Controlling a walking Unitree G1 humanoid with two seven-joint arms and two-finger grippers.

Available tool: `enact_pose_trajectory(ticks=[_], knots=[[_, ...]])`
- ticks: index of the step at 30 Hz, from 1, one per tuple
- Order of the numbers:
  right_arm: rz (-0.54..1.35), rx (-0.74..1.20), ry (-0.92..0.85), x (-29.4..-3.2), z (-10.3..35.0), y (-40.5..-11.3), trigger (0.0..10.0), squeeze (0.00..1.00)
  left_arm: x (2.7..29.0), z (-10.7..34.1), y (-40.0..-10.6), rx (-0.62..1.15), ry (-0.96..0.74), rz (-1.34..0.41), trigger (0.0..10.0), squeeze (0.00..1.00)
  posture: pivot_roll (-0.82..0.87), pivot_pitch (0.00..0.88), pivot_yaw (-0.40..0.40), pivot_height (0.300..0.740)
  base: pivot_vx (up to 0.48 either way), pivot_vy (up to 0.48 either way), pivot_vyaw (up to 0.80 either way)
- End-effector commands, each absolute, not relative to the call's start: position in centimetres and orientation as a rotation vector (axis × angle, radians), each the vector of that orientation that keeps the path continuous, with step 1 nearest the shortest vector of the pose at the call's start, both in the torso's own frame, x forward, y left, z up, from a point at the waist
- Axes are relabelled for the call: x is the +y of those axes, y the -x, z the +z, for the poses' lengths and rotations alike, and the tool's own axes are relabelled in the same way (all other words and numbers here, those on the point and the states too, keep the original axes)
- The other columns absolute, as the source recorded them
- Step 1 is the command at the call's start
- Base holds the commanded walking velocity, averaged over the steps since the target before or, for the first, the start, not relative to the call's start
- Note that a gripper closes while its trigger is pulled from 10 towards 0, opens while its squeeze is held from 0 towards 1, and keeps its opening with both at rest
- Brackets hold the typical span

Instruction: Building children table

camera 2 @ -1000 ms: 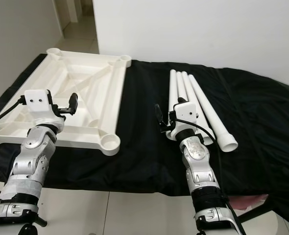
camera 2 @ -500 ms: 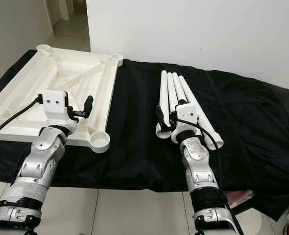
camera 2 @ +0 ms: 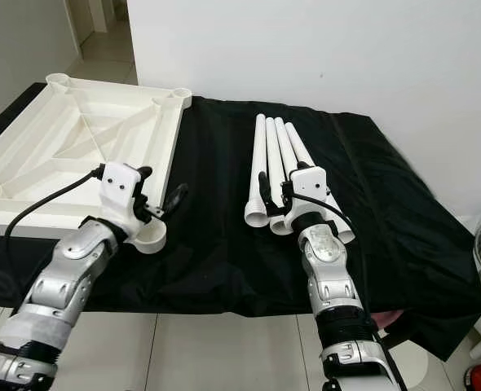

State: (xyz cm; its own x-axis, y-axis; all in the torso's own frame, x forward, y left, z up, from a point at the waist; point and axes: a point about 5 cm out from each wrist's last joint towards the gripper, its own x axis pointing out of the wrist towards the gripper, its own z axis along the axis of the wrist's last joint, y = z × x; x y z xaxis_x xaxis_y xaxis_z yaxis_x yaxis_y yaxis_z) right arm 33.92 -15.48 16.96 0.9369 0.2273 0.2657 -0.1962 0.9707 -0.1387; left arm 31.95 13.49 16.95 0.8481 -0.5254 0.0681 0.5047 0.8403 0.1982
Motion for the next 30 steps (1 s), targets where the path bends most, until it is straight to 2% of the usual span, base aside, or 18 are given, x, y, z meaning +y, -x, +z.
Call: enact_pose_trajectory(ticks=[1, 11, 17, 30], knots=[[0.227, -0.243, 0.061, -15.4, 16.4, -34.0, 10.0, 0.0, 13.5, 16.3, -31.7, -0.083, -0.191, -0.57, 10.0, 0.0, 0.09, 0.021, -0.083, 0.74, 0.0, 0.0, 0.0], [0.276, -0.165, -0.042, -13.5, 14.9, -34.8, 10.0, 0.0, 12.1, 16.8, -30.9, -0.11, -0.176, -0.649, 10.0, 0.0, 0.1, 0.016, -0.09, 0.74, 0.0, 0.0, 0.0], [0.266, -0.101, -0.142, -12.5, 14.9, -36.7, 10.0, 0.0, 11.0, 17.2, -30.8, -0.135, -0.168, -0.66, 10.0, 0.0, 0.11, 0.017, -0.091, 0.74, 0.0, 0.0, 0.0], [0.269, 0.007, -0.181, -11.2, 13.5, -37.5, 10.0, 0.0, 10.8, 17.3, -30.5, -0.135, -0.158, -0.65, 10.0, 0.0, 0.13, 0.036, -0.093, 0.74, 0.0, 0.0, 0.0]])
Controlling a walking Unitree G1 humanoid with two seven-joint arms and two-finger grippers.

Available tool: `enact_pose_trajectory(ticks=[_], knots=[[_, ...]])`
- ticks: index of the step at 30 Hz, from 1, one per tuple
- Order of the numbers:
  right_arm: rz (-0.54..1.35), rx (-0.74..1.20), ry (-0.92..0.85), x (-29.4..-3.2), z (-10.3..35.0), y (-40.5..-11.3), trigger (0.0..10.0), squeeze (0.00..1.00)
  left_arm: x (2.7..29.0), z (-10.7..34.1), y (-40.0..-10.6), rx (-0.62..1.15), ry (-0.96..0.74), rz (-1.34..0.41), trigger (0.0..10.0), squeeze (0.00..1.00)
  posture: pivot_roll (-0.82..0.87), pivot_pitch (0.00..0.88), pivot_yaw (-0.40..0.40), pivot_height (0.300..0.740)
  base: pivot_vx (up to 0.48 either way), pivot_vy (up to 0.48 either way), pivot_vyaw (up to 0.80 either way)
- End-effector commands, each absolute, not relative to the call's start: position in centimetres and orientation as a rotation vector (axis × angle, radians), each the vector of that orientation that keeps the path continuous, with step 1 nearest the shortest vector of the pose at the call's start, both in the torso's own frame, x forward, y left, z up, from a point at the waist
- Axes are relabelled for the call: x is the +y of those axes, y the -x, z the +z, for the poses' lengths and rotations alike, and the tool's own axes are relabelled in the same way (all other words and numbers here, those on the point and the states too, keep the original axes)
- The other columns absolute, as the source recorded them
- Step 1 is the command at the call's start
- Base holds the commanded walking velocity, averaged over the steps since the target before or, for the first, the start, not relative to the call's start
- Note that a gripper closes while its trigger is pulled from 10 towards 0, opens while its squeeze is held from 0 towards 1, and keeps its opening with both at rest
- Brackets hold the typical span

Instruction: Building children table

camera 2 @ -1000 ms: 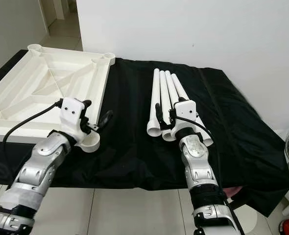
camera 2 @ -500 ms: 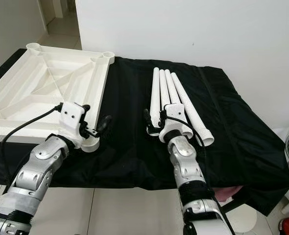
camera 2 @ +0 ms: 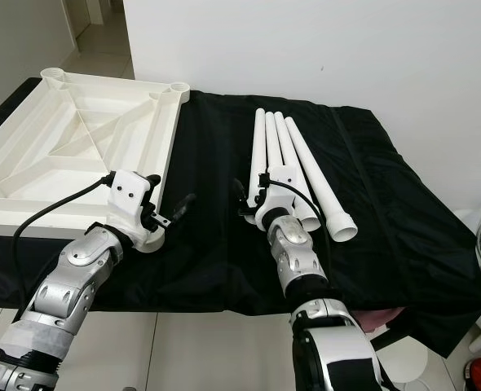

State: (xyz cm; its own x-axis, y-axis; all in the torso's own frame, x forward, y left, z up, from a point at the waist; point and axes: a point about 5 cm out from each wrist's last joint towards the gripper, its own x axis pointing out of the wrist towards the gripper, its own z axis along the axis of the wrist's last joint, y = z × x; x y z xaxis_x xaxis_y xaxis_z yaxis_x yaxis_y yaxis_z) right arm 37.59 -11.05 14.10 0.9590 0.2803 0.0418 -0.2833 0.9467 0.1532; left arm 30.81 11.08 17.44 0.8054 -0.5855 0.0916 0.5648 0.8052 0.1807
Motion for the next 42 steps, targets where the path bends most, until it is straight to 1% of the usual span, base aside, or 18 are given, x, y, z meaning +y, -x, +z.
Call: enact_pose_trajectory(ticks=[1, 6, 9, 13, 23, 28, 29, 30, 31, 33, 34, 42], knots=[[0.267, 0.025, -0.186, -11.0, 13.2, -37.5, 10.0, 0.0, 10.8, 17.3, -30.5, -0.134, -0.159, -0.646, 10.0, 0.0, 0.13, 0.036, -0.093, 0.74, 0.0, 0.0, 0.0], [0.253, 0.068, -0.202, -10.8, 12.4, -37.4, 10.0, 0.0, 10.8, 17.3, -30.5, -0.134, -0.158, -0.639, 10.0, 0.0, 0.13, 0.039, -0.095, 0.74, 0.0, 0.0, 0.0], [0.227, 0.153, -0.211, -10.8, 10.9, -37.2, 10.0, 0.0, 10.8, 17.3, -30.4, -0.138, -0.155, -0.634, 10.0, 0.0, 0.13, 0.04, -0.097, 0.74, 0.0, 0.0, 0.0], [0.218, 0.171, -0.229, -10.9, 10.5, -37.1, 10.0, 0.0, 10.7, 17.4, -30.4, -0.139, -0.154, -0.632, 10.0, 0.0, 0.13, 0.04, -0.097, 0.74, 0.0, 0.0, 0.0], [0.148, 0.224, -0.246, -12.0, 9.2, -36.7, 10.0, 0.0, 10.6, 17.3, -30.2, -0.139, -0.144, -0.628, 10.0, 0.0, 0.12, 0.053, -0.097, 0.74, 0.0, 0.0, 0.0], [0.145, 0.225, -0.246, -12.0, 9.0, -36.6, 10.0, 0.0, 10.6, 17.3, -30.2, -0.139, -0.141, -0.626, 10.0, 0.0, 0.12, 0.056, -0.098, 0.74, 0.0, 0.0, 0.0], [0.147, 0.22, -0.242, -12.0, 9.1, -36.6, 8.2, 0.0, 10.6, 17.3, -30.2, -0.141, -0.139, -0.627, 10.0, 0.0, 0.12, 0.056, -0.098, 0.74, 0.0, 0.0, 0.0], [0.147, 0.22, -0.242, -12.0, 9.1, -36.6, 8.2, 0.0, 10.6, 17.3, -30.2, -0.141, -0.139, -0.627, 10.0, 0.0, 0.12, 0.056, -0.098, 0.74, 0.0, 0.0, 0.0], [0.145, 0.214, -0.238, -12.0, 9.1, -36.6, 2.1, 0.0, 10.6, 17.3, -30.1, -0.142, -0.138, -0.627, 10.0, 0.0, 0.12, 0.057, -0.096, 0.74, 0.0, 0.0, 0.0], [0.144, 0.209, -0.236, -12.0, 9.2, -36.7, 2.1, 0.0, 10.5, 17.3, -30.1, -0.142, -0.137, -0.627, 10.0, 0.0, 0.12, 0.057, -0.096, 0.74, 0.0, 0.0, 0.0], [0.145, 0.201, -0.228, -12.1, 9.3, -36.7, 0.0, 0.0, 10.5, 17.3, -30.1, -0.144, -0.138, -0.626, 10.0, 0.0, 0.12, 0.057, -0.096, 0.74, 0.0, 0.0, 0.0], [0.148, 0.173, -0.212, -12.2, 9.6, -36.8, 0.0, 0.0, 10.4, 17.4, -30.2, -0.154, -0.138, -0.626, 10.0, 0.0, 0.11, 0.045, -0.098, 0.74, 0.0, 0.0, 0.0]])
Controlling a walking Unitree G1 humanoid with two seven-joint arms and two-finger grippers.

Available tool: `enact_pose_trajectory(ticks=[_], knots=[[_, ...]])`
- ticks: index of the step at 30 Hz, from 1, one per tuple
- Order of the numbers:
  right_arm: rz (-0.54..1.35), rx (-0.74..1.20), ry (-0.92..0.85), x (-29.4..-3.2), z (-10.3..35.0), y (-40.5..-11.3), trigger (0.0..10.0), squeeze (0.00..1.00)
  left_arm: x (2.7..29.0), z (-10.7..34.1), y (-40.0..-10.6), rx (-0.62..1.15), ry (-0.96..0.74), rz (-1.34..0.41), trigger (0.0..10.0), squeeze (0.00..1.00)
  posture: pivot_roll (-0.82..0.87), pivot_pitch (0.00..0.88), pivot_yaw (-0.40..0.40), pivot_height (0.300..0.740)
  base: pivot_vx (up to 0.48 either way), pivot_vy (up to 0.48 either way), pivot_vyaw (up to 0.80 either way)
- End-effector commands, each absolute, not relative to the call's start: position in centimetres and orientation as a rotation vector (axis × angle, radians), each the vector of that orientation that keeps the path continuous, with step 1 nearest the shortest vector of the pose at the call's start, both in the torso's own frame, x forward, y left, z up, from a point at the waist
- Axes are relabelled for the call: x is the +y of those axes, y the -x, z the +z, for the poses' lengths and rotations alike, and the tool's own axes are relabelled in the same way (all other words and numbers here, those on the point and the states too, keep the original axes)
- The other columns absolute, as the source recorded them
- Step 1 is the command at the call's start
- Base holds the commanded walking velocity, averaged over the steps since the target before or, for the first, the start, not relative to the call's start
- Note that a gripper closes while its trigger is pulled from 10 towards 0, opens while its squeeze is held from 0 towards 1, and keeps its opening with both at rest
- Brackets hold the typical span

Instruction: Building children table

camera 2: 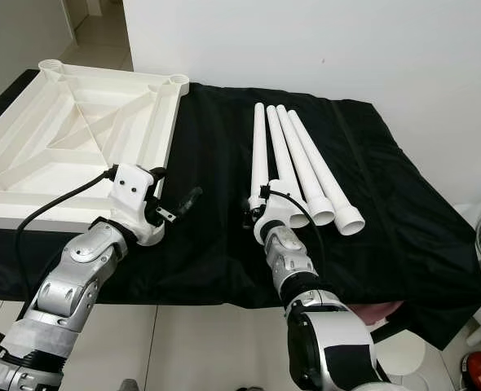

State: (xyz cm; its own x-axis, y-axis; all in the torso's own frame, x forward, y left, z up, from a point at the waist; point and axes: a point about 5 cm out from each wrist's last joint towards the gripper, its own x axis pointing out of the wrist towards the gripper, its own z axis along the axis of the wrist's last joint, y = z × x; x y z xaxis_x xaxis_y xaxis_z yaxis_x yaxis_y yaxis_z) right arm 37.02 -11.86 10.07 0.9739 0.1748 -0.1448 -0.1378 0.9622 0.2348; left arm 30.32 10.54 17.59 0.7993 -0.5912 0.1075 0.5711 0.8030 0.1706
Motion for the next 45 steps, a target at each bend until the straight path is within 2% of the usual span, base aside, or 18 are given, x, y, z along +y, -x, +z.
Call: enact_pose_trajectory(ticks=[1, 3, 4, 6, 7, 8, 9, 18, 20, 24, 34, 45], knots=[[0.155, 0.152, -0.205, -12.2, 9.8, -36.8, 0.0, 0.0, 10.3, 17.4, -30.2, -0.155, -0.135, -0.629, 10.0, 0.0, 0.11, 0.045, -0.098, 0.74, 0.0, 0.0, 0.0], [0.158, 0.121, -0.193, -12.3, 10.1, -36.8, 0.0, 0.0, 10.2, 17.4, -30.3, -0.158, -0.124, -0.634, 10.0, 0.0, 0.12, 0.037, -0.099, 0.74, 0.0, 0.0, 0.0], [0.146, 0.078, -0.184, -12.5, 10.4, -36.8, 1.7, 0.0, 10.2, 17.5, -30.3, -0.161, -0.106, -0.64, 10.0, 0.0, 0.12, 0.037, -0.099, 0.74, 0.0, 0.0, 0.0], [0.137, 0.051, -0.178, -12.7, 10.7, -36.8, 1.7, 0.0, 10.1, 17.6, -30.3, -0.163, -0.094, -0.644, 10.0, 0.0, 0.12, 0.037, -0.099, 0.74, 0.0, 0.0, 0.0], [0.13, 0.018, -0.171, -13.0, 10.9, -36.7, 7.8, 0.0, 10.1, 17.6, -30.3, -0.164, -0.087, -0.647, 10.0, 0.0, 0.12, 0.028, -0.098, 0.74, 0.0, 0.0, 0.0], [0.13, 0.018, -0.171, -13.0, 10.9, -36.7, 7.8, 0.0, 10.1, 17.6, -30.3, -0.164, -0.087, -0.647, 10.0, 0.0, 0.12, 0.028, -0.098, 0.74, 0.0, 0.0, 0.0], [0.141, -0.06, -0.174, -13.4, 11.5, -36.5, 10.0, 0.0, 10.1, 17.7, -30.4, -0.158, -0.064, -0.669, 10.0, 0.0, 0.11, 0.021, -0.094, 0.74, 0.0, 0.0, 0.0], [0.187, -0.175, -0.124, -13.6, 12.2, -35.7, 10.0, 0.0, 9.9, 17.9, -30.8, -0.139, -0.031, -0.724, 10.0, 0.0, 0.11, 0.012, -0.089, 0.74, 0.0, 0.0, 0.0], [0.243, -0.264, -0.082, -13.3, 12.6, -34.8, 10.0, 0.0, 9.5, 18.6, -31.4, -0.124, 0.042, -0.777, 10.0, 0.0, 0.11, 0.001, -0.081, 0.74, 0.0, 0.0, 0.0], [0.282, -0.31, -0.068, -13.0, 12.8, -34.4, 10.0, 0.0, 9.3, 19.1, -31.7, -0.122, 0.093, -0.801, 10.0, 0.0, 0.11, 0.0, -0.072, 0.74, 0.0, 0.0, 0.0], [0.549, -0.433, 0.025, -10.3, 14.2, -32.8, 10.0, 0.0, 8.6, 22.0, -33.1, -0.072, 0.364, -0.965, 10.0, 0.0, 0.09, 0.006, -0.046, 0.74, 0.0, 0.0, 0.0], [0.683, -0.52, 0.125, -8.0, 15.4, -32.0, 10.0, 0.0, 8.3, 23.4, -34.6, -0.013, 0.481, -1.014, 10.0, 0.0, 0.08, 0.009, -0.041, 0.74, 0.0, 0.0, 0.0]])
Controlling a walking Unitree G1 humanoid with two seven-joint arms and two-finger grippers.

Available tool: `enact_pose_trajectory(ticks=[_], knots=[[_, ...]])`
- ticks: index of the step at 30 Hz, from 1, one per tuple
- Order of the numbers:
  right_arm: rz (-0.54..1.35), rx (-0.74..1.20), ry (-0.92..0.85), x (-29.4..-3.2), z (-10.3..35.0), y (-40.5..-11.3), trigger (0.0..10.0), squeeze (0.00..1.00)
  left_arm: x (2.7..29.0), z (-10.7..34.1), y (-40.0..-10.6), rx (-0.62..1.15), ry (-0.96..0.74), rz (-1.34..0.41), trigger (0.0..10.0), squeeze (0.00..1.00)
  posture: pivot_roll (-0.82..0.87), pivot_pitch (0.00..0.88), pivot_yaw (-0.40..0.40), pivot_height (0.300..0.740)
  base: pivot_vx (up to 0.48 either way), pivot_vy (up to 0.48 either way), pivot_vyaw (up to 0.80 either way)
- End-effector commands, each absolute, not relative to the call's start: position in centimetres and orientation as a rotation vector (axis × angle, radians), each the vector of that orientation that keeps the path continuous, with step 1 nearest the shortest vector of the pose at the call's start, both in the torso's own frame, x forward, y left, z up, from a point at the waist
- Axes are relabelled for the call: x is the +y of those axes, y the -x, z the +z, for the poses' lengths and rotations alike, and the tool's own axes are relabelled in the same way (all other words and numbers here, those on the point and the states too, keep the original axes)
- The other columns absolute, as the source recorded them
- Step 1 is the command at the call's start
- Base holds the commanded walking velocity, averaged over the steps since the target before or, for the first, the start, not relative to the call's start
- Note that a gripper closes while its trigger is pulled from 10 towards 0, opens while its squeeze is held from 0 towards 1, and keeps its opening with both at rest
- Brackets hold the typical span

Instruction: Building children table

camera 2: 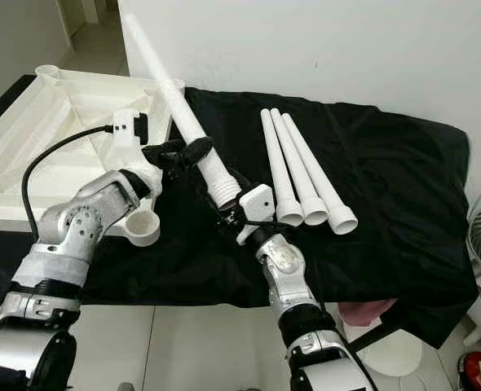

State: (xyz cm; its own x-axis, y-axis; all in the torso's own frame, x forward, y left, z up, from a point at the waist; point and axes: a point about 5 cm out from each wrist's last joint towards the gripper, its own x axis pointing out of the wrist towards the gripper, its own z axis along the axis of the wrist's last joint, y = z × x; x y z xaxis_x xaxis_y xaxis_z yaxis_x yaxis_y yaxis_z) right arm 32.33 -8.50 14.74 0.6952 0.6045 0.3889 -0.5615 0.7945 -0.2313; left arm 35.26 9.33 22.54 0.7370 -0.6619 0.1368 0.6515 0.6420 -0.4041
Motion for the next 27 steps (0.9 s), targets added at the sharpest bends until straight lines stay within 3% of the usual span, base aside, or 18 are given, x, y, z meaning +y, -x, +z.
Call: enact_pose_trajectory(ticks=[1, 6, 10, 12, 20, 21, 22, 23, 27], knots=[[0.683, -0.52, 0.125, -8.0, 15.4, -32.0, 10.0, 0.0, 8.3, 23.4, -34.6, -0.013, 0.481, -1.014, 10.0, 0.0, 0.08, 0.009, -0.041, 0.74, 0.0, 0.0, 0.0], [0.723, -0.567, 0.177, -7.1, 16.0, -31.4, 10.0, 0.0, 8.7, 24.0, -35.7, 0.027, 0.514, -0.998, 10.0, 0.0, 0.08, 0.014, -0.042, 0.74, 0.0, 0.0, 0.0], [0.731, -0.574, 0.195, -6.9, 15.5, -30.5, 10.0, 0.0, 9.9, 25.1, -36.8, 0.022, 0.553, -0.928, 10.0, 0.0, 0.08, 0.019, -0.044, 0.74, 0.0, 0.0, 0.0], [0.728, -0.55, 0.211, -7.2, 14.4, -29.6, 10.0, 0.0, 11.8, 26.6, -38.2, 0.036, 0.655, -0.848, 10.0, 0.0, 0.08, 0.021, -0.043, 0.74, 0.0, 0.0, 0.0], [0.715, -0.519, 0.218, -7.8, 13.5, -29.1, 10.0, 0.0, 13.7, 27.7, -39.4, 0.063, 0.733, -0.753, 10.0, 0.0, 0.07, 0.025, -0.037, 0.74, 0.0, 0.0, 0.0], [0.709, -0.514, 0.221, -7.9, 13.3, -29.0, 10.0, 0.0, 14.0, 27.8, -39.6, 0.068, 0.742, -0.733, 7.3, 0.0, 0.07, 0.025, -0.037, 0.74, 0.0, 0.0, 0.0], [0.709, -0.514, 0.221, -7.9, 13.3, -29.0, 10.0, 0.0, 14.0, 27.8, -39.6, 0.068, 0.742, -0.733, 7.3, 0.0, 0.07, 0.025, -0.037, 0.74, 0.0, 0.0, 0.0], [0.698, -0.513, 0.223, -8.1, 13.4, -29.0, 10.0, 0.0, 14.0, 27.7, -39.6, 0.086, 0.742, -0.729, 0.0, 0.0, 0.07, 0.025, -0.037, 0.74, 0.0, 0.0, 0.0], [0.681, -0.517, 0.231, -8.2, 13.7, -29.3, 10.0, 0.0, 13.1, 27.5, -39.4, 0.107, 0.759, -0.773, 0.0, 0.0, 0.06, 0.024, -0.03, 0.74, 0.0, 0.0, 0.0]])
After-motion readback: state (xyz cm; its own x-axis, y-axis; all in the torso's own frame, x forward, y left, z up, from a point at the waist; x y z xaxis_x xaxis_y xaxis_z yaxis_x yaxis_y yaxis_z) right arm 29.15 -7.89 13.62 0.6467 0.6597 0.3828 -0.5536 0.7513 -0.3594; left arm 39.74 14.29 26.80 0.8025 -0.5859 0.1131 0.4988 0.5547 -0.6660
